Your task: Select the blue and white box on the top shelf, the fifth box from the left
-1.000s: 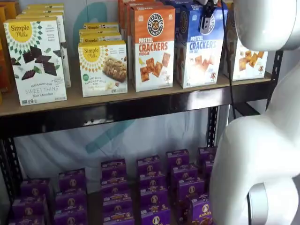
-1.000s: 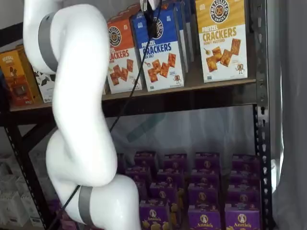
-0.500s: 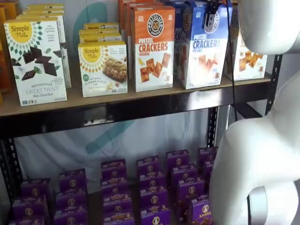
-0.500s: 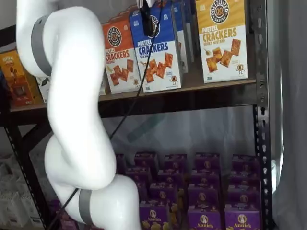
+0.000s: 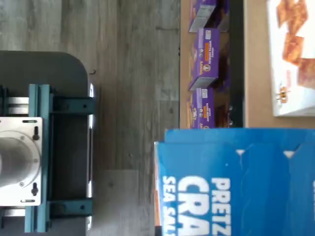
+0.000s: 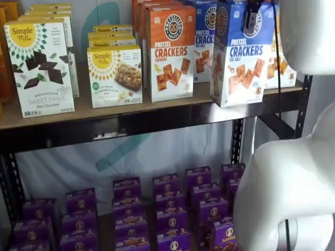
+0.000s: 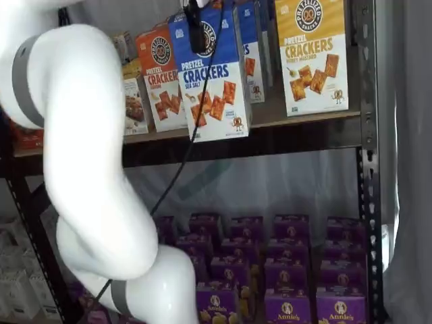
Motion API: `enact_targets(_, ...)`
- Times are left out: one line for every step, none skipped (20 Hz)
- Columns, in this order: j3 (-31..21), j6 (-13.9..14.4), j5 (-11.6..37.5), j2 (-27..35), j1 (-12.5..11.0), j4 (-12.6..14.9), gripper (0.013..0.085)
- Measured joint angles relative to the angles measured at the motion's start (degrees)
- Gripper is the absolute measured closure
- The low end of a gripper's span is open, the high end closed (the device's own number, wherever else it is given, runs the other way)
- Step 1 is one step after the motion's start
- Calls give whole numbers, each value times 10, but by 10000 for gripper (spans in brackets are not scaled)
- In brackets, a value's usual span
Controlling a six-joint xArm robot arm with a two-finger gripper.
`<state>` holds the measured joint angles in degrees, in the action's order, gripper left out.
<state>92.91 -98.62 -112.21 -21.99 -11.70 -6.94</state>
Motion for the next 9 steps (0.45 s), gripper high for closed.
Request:
enact_targets(-11, -2, 0, -11, -2, 0, 450)
enact_targets(-25, -5, 2, -25, -6, -2, 450)
enact_targets(-37, -8, 3, -37, -10, -5, 450)
enact_targets(-45, -10, 0, -45, -13, -6, 450)
enact_targets(-53, -12, -3, -52, -15, -7, 450)
enact_targets(-62, -15, -5, -60, -18, -8, 450)
enact_targets(-67, -17, -7, -66, -21, -10, 450)
enact_targets(-73, -19, -9, -71, -24, -11, 450)
enact_targets(-79, -21, -10, -76, -26, -11, 450)
